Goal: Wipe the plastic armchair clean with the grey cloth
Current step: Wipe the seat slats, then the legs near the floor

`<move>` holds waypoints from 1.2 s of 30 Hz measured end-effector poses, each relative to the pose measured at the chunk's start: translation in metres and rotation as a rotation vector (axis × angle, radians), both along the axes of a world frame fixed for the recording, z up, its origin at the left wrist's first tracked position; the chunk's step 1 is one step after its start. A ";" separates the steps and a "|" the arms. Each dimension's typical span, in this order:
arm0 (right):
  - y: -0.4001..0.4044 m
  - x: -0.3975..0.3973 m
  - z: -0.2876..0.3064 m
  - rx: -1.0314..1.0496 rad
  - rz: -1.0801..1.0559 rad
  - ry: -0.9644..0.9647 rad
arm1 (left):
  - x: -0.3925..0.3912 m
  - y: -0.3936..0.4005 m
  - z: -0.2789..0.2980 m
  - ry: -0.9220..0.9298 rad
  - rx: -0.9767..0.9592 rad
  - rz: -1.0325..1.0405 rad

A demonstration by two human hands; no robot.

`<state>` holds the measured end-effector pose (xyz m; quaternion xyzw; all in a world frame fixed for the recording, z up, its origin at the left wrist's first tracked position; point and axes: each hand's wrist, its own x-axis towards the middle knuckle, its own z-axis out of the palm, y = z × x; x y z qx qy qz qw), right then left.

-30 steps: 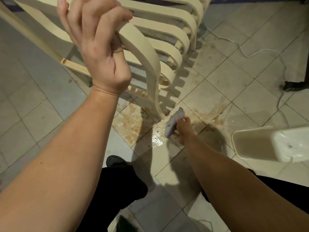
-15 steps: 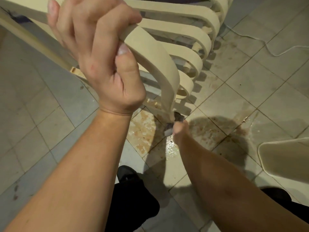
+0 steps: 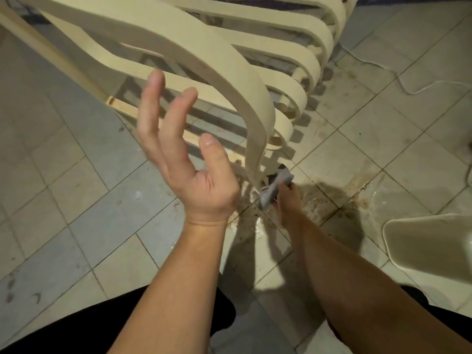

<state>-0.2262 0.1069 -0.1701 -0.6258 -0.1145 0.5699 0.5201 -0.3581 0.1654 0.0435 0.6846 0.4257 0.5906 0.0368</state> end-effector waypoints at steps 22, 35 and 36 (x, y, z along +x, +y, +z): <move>0.015 -0.007 -0.098 -0.384 0.008 -0.144 | 0.005 -0.012 -0.080 0.198 -0.733 -0.325; 0.021 -0.064 0.075 -0.176 -0.379 0.166 | -0.012 -0.003 -0.050 0.287 -0.854 -0.403; 0.019 -0.067 0.089 -0.147 -0.403 0.208 | -0.016 -0.001 -0.042 0.317 -0.855 -0.420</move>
